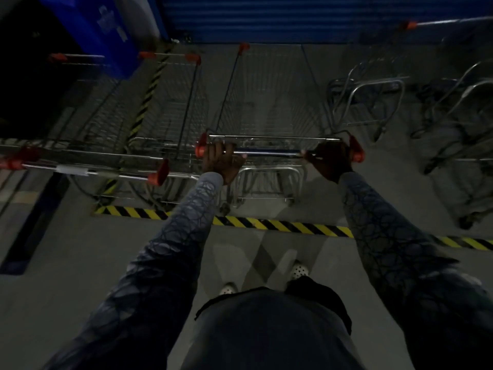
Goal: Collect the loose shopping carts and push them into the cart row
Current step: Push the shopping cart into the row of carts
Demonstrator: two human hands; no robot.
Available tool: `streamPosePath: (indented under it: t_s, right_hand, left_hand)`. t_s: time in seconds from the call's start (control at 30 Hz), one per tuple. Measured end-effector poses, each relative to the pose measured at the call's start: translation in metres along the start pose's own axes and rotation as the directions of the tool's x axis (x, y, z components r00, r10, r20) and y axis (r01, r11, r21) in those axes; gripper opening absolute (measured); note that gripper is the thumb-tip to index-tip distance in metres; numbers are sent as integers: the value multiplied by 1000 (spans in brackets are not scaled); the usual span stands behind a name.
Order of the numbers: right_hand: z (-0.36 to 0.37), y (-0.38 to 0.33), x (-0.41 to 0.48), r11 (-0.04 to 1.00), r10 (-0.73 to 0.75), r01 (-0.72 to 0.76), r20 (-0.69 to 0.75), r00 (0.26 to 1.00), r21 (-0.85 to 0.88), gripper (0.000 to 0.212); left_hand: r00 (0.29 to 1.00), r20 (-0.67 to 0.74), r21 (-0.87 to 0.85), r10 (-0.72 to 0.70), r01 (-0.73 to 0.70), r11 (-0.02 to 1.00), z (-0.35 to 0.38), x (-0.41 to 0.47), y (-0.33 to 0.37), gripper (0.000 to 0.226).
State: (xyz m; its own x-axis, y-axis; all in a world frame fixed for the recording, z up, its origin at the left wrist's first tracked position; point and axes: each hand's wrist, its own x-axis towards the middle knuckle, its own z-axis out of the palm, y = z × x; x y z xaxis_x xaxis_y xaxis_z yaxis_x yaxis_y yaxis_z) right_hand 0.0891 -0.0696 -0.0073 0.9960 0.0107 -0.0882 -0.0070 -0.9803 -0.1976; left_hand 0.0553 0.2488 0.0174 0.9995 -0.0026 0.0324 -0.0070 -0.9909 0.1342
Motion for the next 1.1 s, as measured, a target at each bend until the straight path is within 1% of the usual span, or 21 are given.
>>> streamPosePath:
  t_s: [0.03, 0.07, 0.1, 0.17, 0.2, 0.27, 0.37, 0.43, 0.5, 0.57, 0.63, 0.67, 0.7, 0.77, 0.83, 0.9, 1.0, 1.03, 1.1]
  right_hand:
    - [7, 3, -1, 999, 17, -17, -14, 1000, 29, 86]
    - [11, 2, -5, 998, 39, -37, -35, 999, 46, 88]
    - [19, 3, -7, 997, 62, -61, -23, 998, 50, 94]
    - [16, -3, -18, 995, 95, -95, 11, 995, -8, 97]
    - [17, -9, -24, 993, 112, -110, 36, 993, -34, 94]
    - [12, -21, -42, 988, 140, -136, 49, 989, -73, 83]
    - [11, -30, -56, 982, 164, -158, 42, 986, -106, 77]
    - [11, -35, -65, 985, 152, -149, 22, 988, -90, 73]
    - [9, -37, -75, 985, 145, -143, 6, 989, -92, 70]
    - [9, -38, -79, 986, 145, -144, -3, 989, -84, 67]
    - [10, -42, -82, 982, 175, -174, 12, 984, -78, 67]
    - [13, -42, -82, 980, 184, -181, 29, 982, -82, 72]
    - [15, -41, -81, 978, 190, -186, 40, 981, -93, 81]
    - [24, -35, -77, 978, 189, -183, 52, 981, -99, 99]
    - [28, -34, -77, 980, 189, -185, 52, 981, -74, 101]
    - [24, -43, -84, 981, 189, -186, 53, 981, -48, 95]
    - [22, -50, -89, 983, 183, -184, 17, 983, 4, 65]
    - [21, -51, -90, 983, 183, -183, 9, 983, 22, 61]
    - [21, -50, -92, 986, 166, -165, -10, 986, 38, 60]
  left_hand:
    - [1000, 6, 5, 19, -19, 1000, 0, -3, -4, 75]
    - [999, 3, 6, 41, -41, 999, 2, -7, -9, 76]
    - [998, 0, 7, 56, -56, 998, 3, -14, -13, 79]
    - [997, 36, 31, 65, -66, 997, 2, -22, -16, 81]
    - [996, 51, 35, 76, -78, 996, 2, -27, -20, 80]
    - [989, 28, 45, 147, -148, 988, 1, -36, -31, 75]
    - [969, -12, 157, 246, -241, 958, -4, -46, -53, 67]
    - [961, -18, 224, 274, -264, 938, -4, -55, -66, 71]
    - [946, -42, 238, 322, -303, 923, -3, -58, -76, 71]
    - [913, -80, 222, 400, -375, 900, -6, -55, -86, 57]
    - [884, -59, 234, 464, -439, 867, -13, -47, -101, 42]
    - [884, -14, 264, 468, -448, 854, -20, -43, -108, 41]
    - [891, 37, 300, 453, -442, 845, -26, -39, -114, 43]
    - [914, 103, 363, 393, -402, 840, -37, -30, -124, 53]
    - [925, 122, 392, 361, -379, 838, -41, -23, -133, 63]
    - [922, 122, 409, 367, -384, 828, -40, -19, -138, 66]
    - [922, 125, 421, 368, -384, 822, -38, -18, -138, 69]
    - [923, 124, 426, 364, -381, 821, -39, -18, -138, 69]
    - [925, 116, 447, 362, -375, 813, -39, -20, -139, 68]
